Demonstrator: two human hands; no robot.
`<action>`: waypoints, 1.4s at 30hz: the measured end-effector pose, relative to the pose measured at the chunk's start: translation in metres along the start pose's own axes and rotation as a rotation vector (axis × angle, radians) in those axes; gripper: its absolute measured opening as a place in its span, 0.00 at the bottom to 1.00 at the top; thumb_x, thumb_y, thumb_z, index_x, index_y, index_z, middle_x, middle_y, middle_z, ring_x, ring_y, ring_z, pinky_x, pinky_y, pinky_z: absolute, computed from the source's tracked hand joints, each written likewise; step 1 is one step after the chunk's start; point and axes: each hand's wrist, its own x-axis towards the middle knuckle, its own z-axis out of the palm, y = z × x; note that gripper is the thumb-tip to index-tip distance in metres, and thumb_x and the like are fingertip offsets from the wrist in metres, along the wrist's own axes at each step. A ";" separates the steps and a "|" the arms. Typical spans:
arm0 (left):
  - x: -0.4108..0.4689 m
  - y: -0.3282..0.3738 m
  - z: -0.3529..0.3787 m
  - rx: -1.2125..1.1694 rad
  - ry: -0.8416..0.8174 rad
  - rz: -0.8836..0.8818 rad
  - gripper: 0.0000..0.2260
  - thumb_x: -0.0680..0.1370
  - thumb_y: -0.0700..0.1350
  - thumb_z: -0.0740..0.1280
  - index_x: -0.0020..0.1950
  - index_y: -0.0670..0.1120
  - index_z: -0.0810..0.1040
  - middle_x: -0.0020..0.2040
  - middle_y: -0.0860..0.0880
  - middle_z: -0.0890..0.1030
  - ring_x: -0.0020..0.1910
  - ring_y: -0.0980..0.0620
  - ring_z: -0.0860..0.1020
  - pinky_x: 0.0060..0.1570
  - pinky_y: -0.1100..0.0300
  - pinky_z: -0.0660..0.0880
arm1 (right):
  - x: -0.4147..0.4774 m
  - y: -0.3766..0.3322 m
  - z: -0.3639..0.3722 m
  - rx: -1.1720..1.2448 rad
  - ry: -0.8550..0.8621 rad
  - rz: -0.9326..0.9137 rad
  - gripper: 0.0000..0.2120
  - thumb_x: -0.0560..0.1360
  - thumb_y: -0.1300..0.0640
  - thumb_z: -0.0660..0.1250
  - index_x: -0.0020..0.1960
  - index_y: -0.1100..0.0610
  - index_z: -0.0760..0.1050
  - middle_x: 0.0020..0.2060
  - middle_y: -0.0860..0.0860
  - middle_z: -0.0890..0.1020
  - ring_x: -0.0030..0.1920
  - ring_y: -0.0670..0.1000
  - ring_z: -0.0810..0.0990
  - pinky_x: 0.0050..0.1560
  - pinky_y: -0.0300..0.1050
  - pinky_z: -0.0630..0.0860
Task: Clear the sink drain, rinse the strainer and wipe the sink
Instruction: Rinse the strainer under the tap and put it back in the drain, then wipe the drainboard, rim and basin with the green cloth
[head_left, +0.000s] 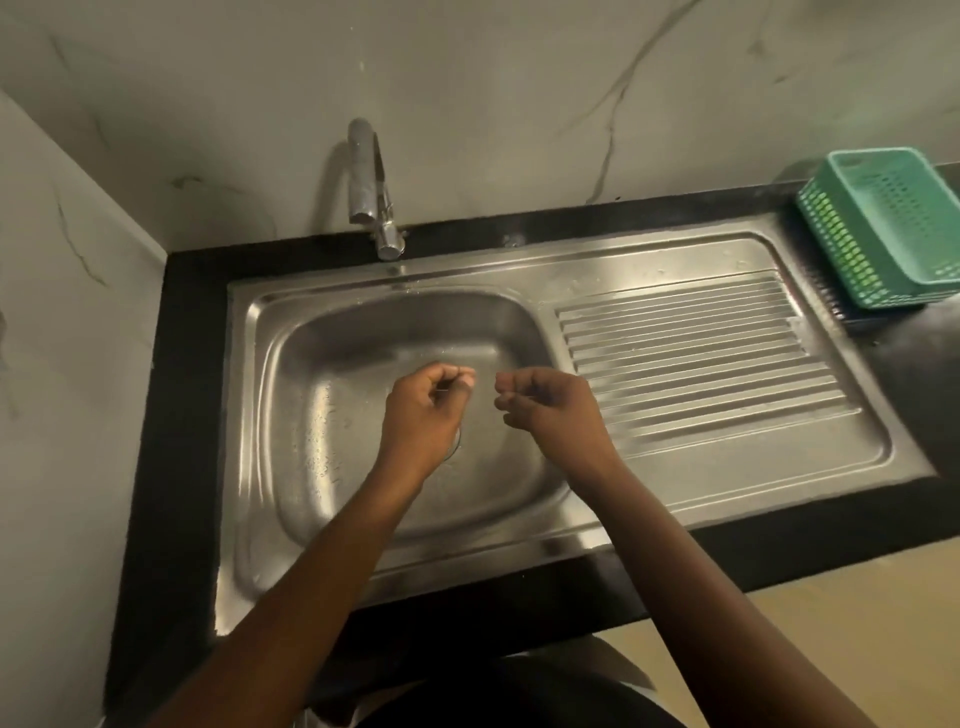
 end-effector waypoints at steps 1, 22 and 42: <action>-0.005 0.008 0.008 -0.008 -0.013 0.016 0.08 0.80 0.51 0.70 0.55 0.50 0.87 0.51 0.53 0.88 0.52 0.51 0.86 0.58 0.42 0.83 | -0.006 -0.005 -0.009 0.017 0.009 -0.009 0.07 0.77 0.65 0.72 0.54 0.58 0.85 0.46 0.55 0.88 0.48 0.53 0.87 0.50 0.45 0.84; -0.114 0.122 0.262 0.060 -0.206 0.169 0.07 0.82 0.47 0.70 0.57 0.54 0.86 0.53 0.56 0.87 0.56 0.55 0.84 0.59 0.48 0.83 | -0.113 0.011 -0.308 0.106 0.242 -0.116 0.07 0.77 0.65 0.72 0.54 0.57 0.85 0.48 0.55 0.87 0.51 0.56 0.87 0.55 0.49 0.85; -0.060 0.180 0.377 0.011 -0.294 0.172 0.07 0.82 0.45 0.71 0.58 0.51 0.86 0.55 0.53 0.87 0.56 0.54 0.85 0.62 0.47 0.82 | -0.049 -0.002 -0.423 0.066 0.303 -0.093 0.10 0.79 0.64 0.71 0.59 0.58 0.83 0.50 0.56 0.87 0.52 0.55 0.87 0.52 0.42 0.85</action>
